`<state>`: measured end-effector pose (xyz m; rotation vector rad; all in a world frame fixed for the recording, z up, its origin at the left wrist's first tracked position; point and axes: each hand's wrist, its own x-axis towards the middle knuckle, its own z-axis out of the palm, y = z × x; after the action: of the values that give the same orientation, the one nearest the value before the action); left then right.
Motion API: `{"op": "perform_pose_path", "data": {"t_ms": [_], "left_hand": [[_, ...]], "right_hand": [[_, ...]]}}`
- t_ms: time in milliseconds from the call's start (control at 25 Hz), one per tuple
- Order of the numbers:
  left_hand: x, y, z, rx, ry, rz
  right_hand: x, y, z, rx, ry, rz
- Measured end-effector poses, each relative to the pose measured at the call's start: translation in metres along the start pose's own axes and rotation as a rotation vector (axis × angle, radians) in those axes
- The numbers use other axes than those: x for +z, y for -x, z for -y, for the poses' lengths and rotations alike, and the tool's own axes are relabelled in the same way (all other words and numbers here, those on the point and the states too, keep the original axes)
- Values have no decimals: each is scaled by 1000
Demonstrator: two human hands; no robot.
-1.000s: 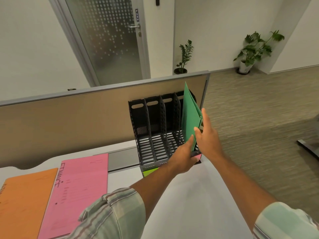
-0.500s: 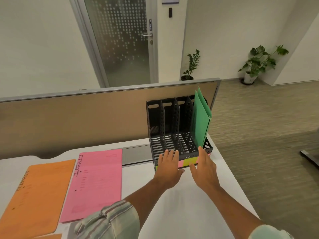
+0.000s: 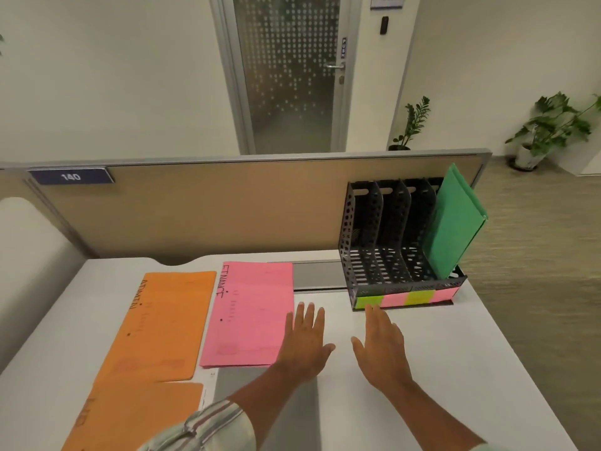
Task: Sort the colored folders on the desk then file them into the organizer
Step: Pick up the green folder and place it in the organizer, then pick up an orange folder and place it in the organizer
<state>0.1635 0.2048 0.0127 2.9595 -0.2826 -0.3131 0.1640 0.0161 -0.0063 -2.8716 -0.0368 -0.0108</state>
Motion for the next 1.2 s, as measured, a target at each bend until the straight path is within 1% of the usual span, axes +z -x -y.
{"op": "perform_pose_path", "data": {"t_ms": [200,520,720,920,1080,1200], "left_hand": [[11,46,77,-74,-3,-8],[20,94,197,-165,1,54],[32,112,276,-268,37,55],[32,115,345,-390,64,76],[31,109,394,-496,107,56],[34,101,423,-597,145,54]], "right_hand": [[34,23,73,-100,74,83],[83,40,194,-254,108,207],[118,36,268,-359,101,270],[139,19,335,-467,48,464],[150,4,369,-574,12,537],[159,-4,385,-564,-3,622]]}}
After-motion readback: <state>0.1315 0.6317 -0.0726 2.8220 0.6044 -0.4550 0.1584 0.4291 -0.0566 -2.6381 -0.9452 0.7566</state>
